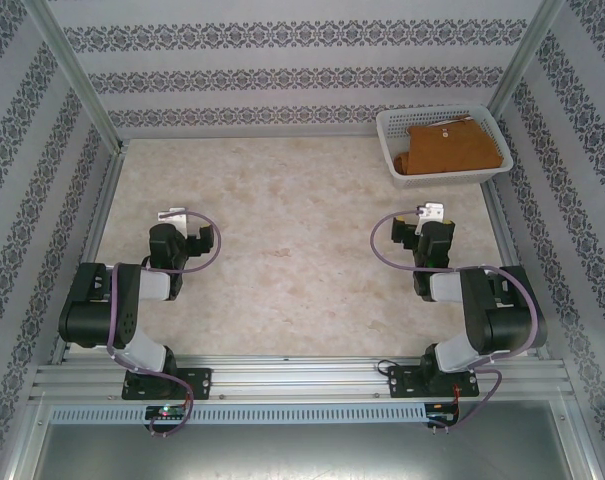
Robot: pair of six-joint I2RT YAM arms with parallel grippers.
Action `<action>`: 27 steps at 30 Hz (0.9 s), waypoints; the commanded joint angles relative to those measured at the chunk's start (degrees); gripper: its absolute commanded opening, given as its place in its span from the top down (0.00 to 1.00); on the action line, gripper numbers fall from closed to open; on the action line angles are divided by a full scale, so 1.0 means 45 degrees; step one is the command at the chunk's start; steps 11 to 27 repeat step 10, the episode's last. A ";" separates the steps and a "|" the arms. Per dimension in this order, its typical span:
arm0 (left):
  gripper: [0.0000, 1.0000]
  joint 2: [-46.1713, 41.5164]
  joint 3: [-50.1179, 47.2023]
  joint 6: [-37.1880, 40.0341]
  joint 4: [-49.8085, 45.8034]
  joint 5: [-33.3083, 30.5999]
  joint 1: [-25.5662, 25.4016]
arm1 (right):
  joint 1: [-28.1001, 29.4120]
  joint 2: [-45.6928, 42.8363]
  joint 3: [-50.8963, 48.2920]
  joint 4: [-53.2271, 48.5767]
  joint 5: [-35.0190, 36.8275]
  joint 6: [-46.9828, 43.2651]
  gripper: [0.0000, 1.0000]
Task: Roll up the long pants
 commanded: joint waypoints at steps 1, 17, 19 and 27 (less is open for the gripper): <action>0.00 -0.0081 0.0239 0.0275 0.0060 0.0227 -0.0088 | 0.0060 -0.0173 0.0119 0.0270 -0.0636 0.0032 0.02; 0.00 -0.0073 0.0229 0.0274 0.0077 0.0220 -0.0108 | -0.0200 -0.0091 0.0124 0.0357 -0.1358 0.0049 0.02; 0.00 -0.0073 0.0229 0.0274 0.0077 0.0220 -0.0108 | -0.0200 -0.0091 0.0124 0.0357 -0.1358 0.0049 0.02; 0.00 -0.0073 0.0229 0.0274 0.0077 0.0220 -0.0108 | -0.0200 -0.0091 0.0124 0.0357 -0.1358 0.0049 0.02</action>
